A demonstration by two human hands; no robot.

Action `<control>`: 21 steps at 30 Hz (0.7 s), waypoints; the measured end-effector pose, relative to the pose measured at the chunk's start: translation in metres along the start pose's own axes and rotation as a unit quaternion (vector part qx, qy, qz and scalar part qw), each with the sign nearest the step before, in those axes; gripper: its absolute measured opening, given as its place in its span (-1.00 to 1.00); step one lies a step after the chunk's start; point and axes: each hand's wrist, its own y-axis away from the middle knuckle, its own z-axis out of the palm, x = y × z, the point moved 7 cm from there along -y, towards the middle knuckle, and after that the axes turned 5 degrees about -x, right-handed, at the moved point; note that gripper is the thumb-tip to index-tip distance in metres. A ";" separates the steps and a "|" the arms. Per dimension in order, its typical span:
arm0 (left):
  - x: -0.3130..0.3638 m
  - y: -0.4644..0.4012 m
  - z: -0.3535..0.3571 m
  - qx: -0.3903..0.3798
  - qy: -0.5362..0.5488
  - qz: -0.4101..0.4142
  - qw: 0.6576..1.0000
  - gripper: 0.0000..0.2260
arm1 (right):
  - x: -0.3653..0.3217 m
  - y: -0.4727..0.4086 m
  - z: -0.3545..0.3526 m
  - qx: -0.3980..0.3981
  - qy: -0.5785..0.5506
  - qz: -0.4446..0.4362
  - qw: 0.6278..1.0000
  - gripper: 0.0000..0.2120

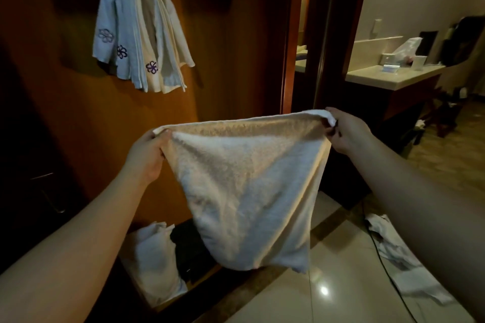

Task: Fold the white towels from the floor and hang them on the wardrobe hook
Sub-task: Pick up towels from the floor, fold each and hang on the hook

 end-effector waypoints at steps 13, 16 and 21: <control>0.018 0.008 -0.011 -0.006 0.032 0.000 0.999 -0.88 | 0.021 0.005 -0.001 -0.059 0.373 -0.104 0.920 -0.76; 0.010 0.012 -0.015 0.007 0.044 -0.040 0.998 -0.88 | 0.030 0.009 0.010 -0.099 0.386 -0.102 0.912 -0.71; -0.019 0.035 -0.010 0.047 0.094 -0.156 0.982 -0.88 | 0.066 0.024 0.010 -0.130 0.306 -0.021 0.943 -0.78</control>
